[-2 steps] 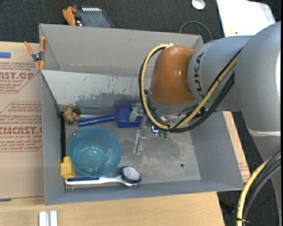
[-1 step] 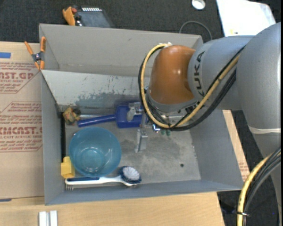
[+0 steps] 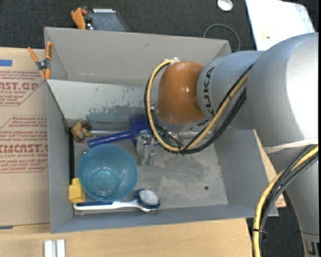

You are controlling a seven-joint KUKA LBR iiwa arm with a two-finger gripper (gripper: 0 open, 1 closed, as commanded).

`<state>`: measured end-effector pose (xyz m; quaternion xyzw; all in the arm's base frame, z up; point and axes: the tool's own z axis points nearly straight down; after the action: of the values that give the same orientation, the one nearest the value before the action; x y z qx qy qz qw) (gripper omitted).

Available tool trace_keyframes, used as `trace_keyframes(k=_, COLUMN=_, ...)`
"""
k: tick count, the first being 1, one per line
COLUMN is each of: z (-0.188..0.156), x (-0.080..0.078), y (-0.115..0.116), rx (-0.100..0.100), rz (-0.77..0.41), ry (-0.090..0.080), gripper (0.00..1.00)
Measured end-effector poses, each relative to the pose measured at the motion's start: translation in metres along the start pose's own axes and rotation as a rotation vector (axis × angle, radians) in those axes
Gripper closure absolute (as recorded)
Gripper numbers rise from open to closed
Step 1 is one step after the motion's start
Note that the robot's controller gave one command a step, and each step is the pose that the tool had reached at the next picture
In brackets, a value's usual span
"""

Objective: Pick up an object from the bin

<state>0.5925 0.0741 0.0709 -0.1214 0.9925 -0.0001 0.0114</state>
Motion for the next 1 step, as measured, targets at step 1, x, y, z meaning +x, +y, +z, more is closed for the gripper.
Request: trace_keyframes(k=1, z=0.0, x=0.0, y=0.0002, rx=0.0, rz=0.0, ry=0.0, gripper=1.0)
